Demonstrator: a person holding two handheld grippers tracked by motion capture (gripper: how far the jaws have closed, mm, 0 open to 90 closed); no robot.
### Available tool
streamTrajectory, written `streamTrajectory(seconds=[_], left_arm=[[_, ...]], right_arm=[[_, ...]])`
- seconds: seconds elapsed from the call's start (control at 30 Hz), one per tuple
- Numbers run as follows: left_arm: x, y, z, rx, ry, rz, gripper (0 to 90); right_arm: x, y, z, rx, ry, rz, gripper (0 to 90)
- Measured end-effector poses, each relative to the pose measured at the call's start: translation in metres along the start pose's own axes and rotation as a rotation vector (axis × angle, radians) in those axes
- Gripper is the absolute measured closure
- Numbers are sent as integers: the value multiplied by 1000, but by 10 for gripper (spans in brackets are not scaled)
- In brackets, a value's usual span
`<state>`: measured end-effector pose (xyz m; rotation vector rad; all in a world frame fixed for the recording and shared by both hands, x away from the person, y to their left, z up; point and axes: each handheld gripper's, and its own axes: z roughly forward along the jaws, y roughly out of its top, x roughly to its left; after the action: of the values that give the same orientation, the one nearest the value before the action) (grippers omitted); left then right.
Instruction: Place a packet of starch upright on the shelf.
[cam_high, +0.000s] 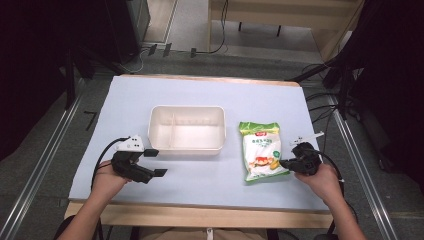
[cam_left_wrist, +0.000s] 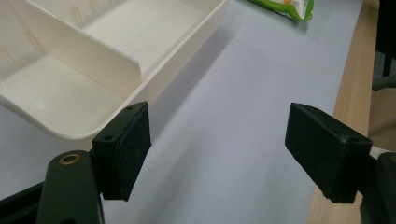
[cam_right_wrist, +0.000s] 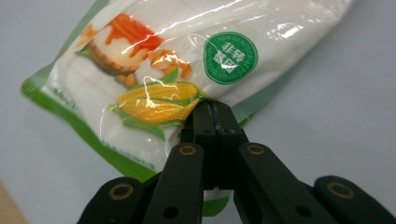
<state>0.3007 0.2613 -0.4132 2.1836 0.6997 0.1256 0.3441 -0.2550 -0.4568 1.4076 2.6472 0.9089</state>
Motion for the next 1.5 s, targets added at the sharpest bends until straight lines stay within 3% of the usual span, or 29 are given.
streamTrajectory(seconds=[0.07,0.17,0.3,0.37,0.4,0.47,0.6,0.67,0.83,0.93,1.17,1.37,1.5], left_arm=[[0,0,0,-1,-1,-1,232],[0,0,-1,-1,0,-3,232],[1,-1,-1,0,0,-5,232],[1,-1,-1,0,3,-5,232],[1,-1,-1,1,1,-3,232],[0,0,0,1,-1,0,232],[0,-1,0,1,-3,1,232],[0,-1,0,-1,0,0,232],[1,-1,1,4,4,-1,231],[0,-1,3,9,7,-6,231],[0,-1,3,13,-2,0,231],[0,-2,2,11,3,-1,231],[0,-2,3,10,-3,-1,231]], right_arm=[[3,1,3,1,24,-9,900],[3,3,3,6,25,-10,900],[-5,2,-4,-31,-2,5,840],[-9,2,-10,-77,-15,14,763],[-10,3,-13,-106,-25,27,683],[-14,2,-18,-160,-63,77,554],[-24,2,-16,-213,-73,156,446],[-25,6,-12,-214,-81,161,399],[-18,20,-2,-220,-94,131,387],[-20,33,9,-195,-114,132,385],[-28,44,22,-171,-126,179,375],[-38,50,30,-164,-90,242,321],[-42,56,32,-141,-79,265,333]])
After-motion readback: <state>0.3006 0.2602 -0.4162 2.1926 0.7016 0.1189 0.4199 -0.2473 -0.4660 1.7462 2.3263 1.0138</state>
